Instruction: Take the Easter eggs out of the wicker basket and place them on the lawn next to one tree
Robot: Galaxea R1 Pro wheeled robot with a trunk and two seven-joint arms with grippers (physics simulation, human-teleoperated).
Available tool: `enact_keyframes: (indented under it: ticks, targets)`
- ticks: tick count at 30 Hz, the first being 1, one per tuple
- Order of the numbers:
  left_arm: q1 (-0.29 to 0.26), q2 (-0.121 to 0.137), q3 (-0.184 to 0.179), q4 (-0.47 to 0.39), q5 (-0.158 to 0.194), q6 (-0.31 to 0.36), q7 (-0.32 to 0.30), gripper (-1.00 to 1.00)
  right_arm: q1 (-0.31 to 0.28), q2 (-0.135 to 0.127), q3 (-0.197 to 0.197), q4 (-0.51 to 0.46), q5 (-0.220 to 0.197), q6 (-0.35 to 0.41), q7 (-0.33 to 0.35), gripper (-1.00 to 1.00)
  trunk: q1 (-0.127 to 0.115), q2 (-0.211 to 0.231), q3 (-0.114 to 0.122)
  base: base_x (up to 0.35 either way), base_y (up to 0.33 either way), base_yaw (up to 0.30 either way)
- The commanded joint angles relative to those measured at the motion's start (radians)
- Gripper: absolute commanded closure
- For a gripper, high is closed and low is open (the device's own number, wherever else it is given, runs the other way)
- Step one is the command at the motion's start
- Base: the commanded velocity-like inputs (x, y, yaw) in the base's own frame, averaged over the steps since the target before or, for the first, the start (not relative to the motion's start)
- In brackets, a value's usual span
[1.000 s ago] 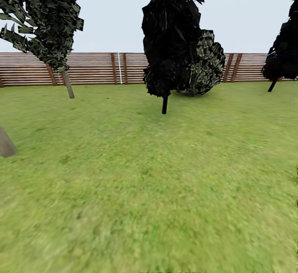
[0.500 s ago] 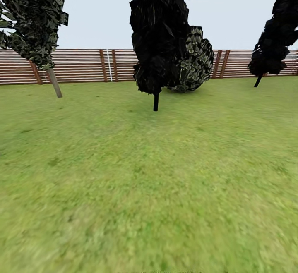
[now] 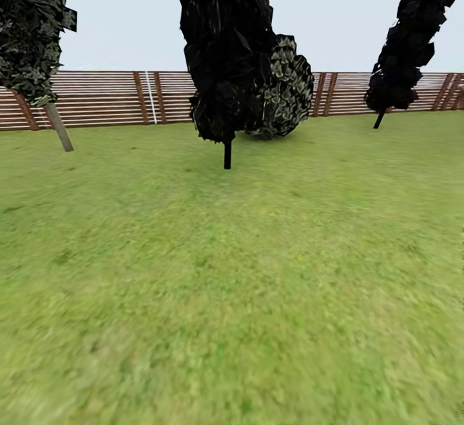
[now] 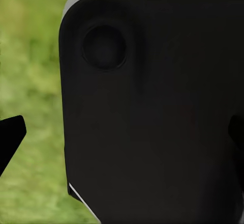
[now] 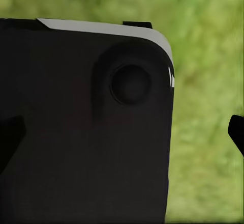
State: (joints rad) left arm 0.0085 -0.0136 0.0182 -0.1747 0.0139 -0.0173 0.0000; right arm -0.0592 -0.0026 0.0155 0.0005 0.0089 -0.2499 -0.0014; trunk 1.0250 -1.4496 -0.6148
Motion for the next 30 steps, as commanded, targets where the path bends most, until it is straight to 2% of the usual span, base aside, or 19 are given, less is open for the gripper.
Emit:
enact_keyframes:
  ticks: [1, 30]
  targets:
    - [0.001, 0.0, 0.002, -0.002, 0.001, -0.001, 0.0, -1.0, -0.001, 0.0, 0.001, 0.001, 0.001, -0.003, 0.0, -1.0, 0.0, 0.0, -0.002, 0.0, 0.0, -0.196]
    - [0.001, -0.003, 0.0, -0.001, 0.001, -0.001, 0.0, -1.0, -0.001, 0.001, 0.003, 0.001, 0.005, -0.003, 0.0, -1.0, 0.0, 0.0, -0.033, 0.0, 0.0, -0.159]
